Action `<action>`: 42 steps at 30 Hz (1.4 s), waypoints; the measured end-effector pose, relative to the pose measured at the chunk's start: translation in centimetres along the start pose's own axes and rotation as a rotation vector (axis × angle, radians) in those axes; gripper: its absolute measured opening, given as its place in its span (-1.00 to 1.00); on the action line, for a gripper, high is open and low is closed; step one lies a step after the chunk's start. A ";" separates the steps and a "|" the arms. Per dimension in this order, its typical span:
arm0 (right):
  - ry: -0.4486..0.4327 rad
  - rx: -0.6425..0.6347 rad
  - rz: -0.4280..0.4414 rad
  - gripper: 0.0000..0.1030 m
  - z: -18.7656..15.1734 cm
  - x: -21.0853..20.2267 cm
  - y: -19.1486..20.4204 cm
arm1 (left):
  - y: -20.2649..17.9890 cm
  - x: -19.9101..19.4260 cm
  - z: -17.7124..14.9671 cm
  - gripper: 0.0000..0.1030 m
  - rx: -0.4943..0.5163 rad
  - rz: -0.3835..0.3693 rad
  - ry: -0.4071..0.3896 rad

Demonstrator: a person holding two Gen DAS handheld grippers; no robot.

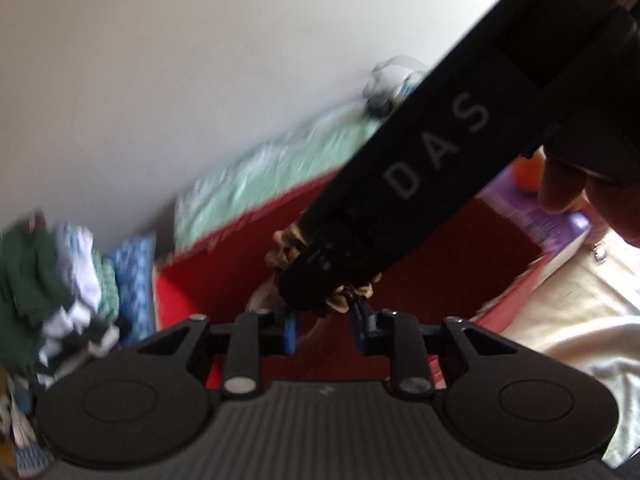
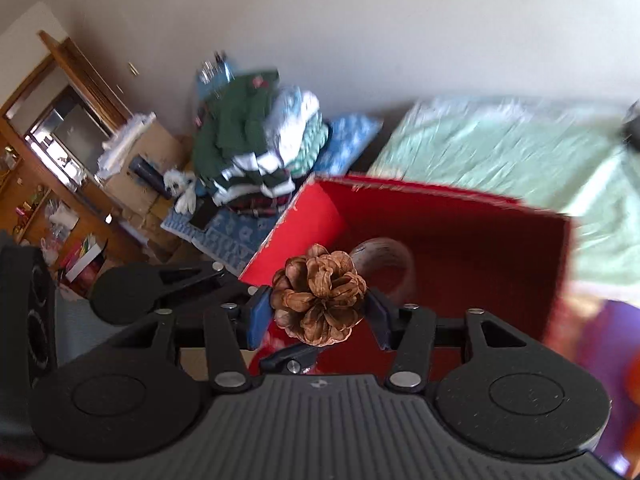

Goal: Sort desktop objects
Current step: 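Carry the pine cone over the red box and release it inside, then grasp the red tissue box with the right gripper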

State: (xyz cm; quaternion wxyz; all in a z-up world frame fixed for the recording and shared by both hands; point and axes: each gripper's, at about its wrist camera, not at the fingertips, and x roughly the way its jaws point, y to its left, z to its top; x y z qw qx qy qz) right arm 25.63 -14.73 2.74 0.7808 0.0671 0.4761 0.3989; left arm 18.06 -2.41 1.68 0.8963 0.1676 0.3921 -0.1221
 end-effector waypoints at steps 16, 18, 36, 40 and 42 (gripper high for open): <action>0.275 0.094 -0.052 0.06 1.9 13.6 0.2 | 5.5 4.9 -2.0 -0.02 -0.174 -0.022 0.162; 0.280 0.092 -0.066 0.06 1.7 13.8 0.3 | 5.9 5.2 -2.1 -0.02 -0.187 -0.024 0.169; 0.019 0.104 -0.134 0.33 -0.8 2.0 1.5 | 3.9 -1.1 -2.6 0.24 -0.186 -0.108 0.023; -0.044 0.112 -0.116 0.50 -4.8 -2.7 1.1 | 2.5 -3.8 -4.9 0.36 -0.190 -0.154 0.023; -0.042 0.126 -0.104 0.51 -7.2 -4.0 0.7 | 1.9 -4.6 -6.3 0.40 -0.198 -0.181 0.041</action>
